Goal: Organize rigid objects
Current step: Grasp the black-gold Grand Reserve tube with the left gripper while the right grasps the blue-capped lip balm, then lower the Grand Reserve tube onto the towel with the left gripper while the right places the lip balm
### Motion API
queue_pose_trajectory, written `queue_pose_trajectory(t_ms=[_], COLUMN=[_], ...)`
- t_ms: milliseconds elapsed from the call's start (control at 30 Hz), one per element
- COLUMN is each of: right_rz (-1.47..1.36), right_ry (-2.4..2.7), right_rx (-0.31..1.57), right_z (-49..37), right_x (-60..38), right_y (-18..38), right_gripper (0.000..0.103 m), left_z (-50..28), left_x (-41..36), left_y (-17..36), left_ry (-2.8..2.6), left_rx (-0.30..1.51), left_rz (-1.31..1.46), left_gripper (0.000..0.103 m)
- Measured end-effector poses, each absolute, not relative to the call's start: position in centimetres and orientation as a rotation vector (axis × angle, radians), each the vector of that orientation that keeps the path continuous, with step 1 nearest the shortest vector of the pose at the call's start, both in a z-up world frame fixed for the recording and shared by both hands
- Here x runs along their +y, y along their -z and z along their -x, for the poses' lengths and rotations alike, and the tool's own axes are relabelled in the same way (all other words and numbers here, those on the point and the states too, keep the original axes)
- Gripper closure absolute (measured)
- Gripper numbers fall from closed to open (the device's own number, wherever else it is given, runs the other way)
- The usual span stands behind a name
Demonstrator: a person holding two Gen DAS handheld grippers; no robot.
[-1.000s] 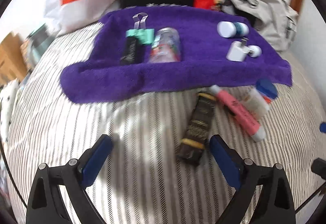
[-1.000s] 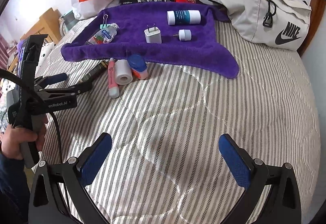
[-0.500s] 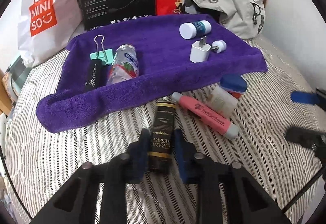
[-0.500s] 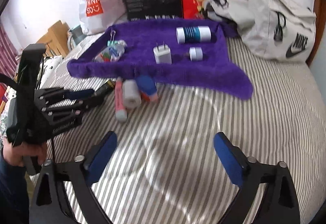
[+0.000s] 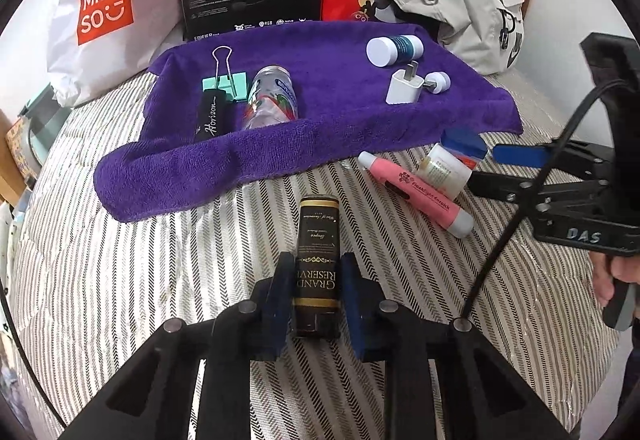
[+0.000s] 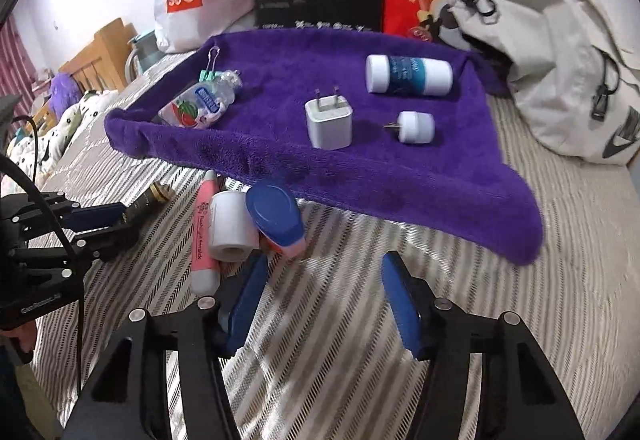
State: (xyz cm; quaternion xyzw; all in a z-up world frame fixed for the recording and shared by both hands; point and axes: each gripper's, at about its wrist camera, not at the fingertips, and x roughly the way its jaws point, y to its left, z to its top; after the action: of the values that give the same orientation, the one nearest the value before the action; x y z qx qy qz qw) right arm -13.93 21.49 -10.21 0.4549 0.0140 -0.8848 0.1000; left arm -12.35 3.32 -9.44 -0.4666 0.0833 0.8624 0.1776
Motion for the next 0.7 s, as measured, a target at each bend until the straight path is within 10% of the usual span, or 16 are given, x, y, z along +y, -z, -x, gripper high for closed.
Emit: queue_pose_trajectory(t_ms=[700], right_rz=[-1.306], right_ry=[2.569], right_rx=[0.061], right_z=[14.2], right_x=[20.6], right_y=[10.1], right_gripper=[0.082], left_z=[12.5], left_x=[3.0], left_y=[9.5], left_ry=[-2.430], left_rx=[0.215], left_rz=[1.289], left_gripper=[0.080])
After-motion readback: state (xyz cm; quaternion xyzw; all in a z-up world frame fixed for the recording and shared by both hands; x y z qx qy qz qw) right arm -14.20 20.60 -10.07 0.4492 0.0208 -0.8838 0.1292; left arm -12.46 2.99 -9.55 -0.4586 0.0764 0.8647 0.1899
